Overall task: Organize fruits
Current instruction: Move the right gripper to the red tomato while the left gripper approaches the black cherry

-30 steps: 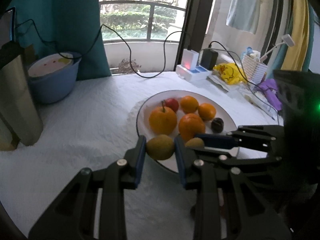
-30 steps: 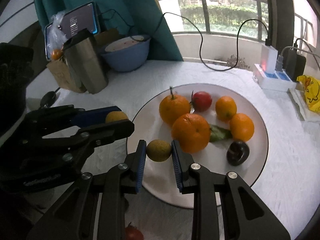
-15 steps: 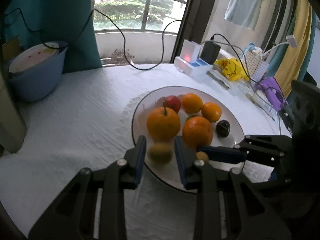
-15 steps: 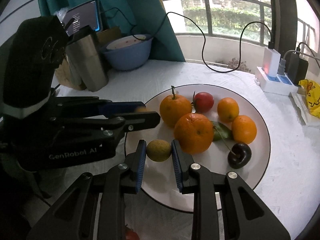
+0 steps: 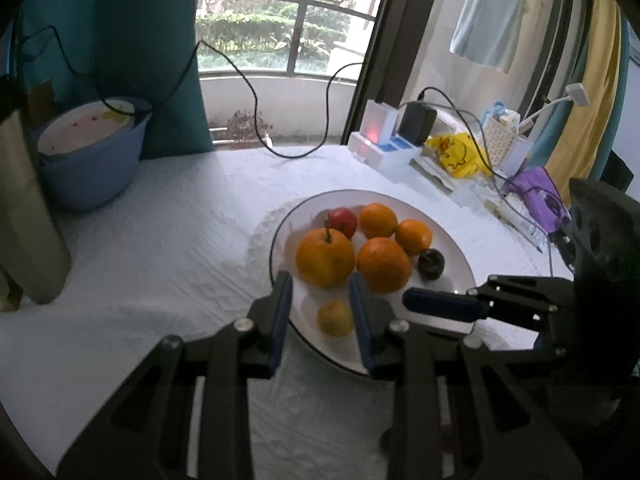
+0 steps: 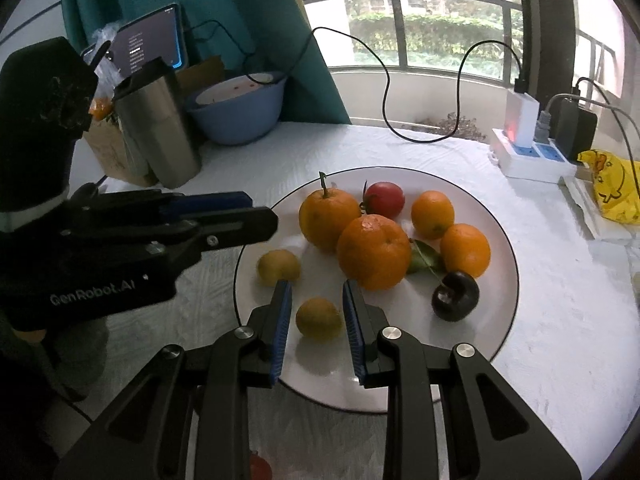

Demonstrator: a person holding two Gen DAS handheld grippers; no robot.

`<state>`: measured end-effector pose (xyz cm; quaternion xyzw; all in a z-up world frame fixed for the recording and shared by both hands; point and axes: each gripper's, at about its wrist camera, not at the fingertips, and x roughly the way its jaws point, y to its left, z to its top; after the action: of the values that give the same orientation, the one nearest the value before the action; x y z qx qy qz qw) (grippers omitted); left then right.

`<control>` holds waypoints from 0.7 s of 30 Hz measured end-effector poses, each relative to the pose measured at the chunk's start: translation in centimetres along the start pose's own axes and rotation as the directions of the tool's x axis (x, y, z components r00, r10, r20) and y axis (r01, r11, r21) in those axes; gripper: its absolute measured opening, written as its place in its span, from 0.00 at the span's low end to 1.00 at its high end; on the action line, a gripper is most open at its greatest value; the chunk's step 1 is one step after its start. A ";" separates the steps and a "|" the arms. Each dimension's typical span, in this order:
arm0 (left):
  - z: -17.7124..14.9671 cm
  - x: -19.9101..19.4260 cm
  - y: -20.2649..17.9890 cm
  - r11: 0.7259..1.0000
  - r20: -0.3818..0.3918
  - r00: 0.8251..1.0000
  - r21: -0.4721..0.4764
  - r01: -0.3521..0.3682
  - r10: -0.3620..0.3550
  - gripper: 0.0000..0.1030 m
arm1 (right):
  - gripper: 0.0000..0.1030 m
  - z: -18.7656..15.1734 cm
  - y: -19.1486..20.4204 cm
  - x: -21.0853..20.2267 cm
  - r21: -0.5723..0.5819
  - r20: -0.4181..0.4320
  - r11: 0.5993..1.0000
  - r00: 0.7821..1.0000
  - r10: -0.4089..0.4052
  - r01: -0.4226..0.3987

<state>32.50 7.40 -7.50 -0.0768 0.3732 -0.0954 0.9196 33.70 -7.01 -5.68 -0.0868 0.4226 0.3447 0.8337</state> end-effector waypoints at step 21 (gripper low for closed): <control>-3.7 -5.7 -2.5 1.000 0.057 0.998 -0.014 0.015 -0.014 0.33 | 0.27 -2.2 1.7 -5.7 -0.006 0.057 0.999 0.998 -0.039 0.039</control>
<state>25.59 6.02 -5.74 -0.0888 0.3472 -0.0973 0.9285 28.87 -9.57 -2.47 -0.0883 0.3957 0.3323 0.8516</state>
